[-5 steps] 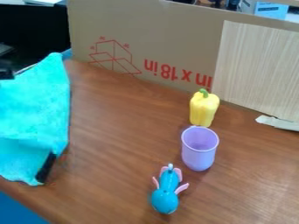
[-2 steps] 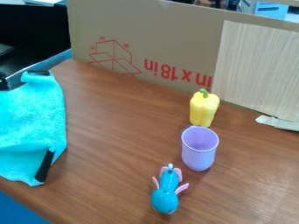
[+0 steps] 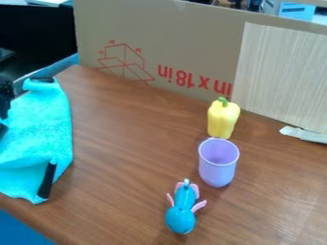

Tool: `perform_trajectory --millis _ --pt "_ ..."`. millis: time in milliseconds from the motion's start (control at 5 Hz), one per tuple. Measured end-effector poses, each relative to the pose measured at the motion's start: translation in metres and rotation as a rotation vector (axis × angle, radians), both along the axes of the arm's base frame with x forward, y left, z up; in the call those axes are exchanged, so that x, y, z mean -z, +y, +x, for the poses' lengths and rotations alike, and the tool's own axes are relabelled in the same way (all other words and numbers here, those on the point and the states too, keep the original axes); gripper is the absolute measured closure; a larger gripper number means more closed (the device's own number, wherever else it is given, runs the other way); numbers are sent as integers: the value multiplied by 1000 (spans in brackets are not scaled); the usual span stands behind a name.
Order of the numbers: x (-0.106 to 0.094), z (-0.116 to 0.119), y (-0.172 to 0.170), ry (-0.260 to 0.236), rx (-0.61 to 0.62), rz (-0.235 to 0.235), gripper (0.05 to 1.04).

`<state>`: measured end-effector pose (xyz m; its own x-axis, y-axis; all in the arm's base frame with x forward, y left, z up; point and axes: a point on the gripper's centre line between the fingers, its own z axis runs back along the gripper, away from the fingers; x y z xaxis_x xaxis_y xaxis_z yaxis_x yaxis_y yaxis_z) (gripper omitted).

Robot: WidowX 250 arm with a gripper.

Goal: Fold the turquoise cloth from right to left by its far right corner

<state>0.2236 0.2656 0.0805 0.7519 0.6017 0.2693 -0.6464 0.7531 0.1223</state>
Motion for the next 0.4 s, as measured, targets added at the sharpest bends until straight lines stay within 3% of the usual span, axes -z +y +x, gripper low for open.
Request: perform_trajectory --millis 400 --pt "-23 30 -41 75 99 -96 83"
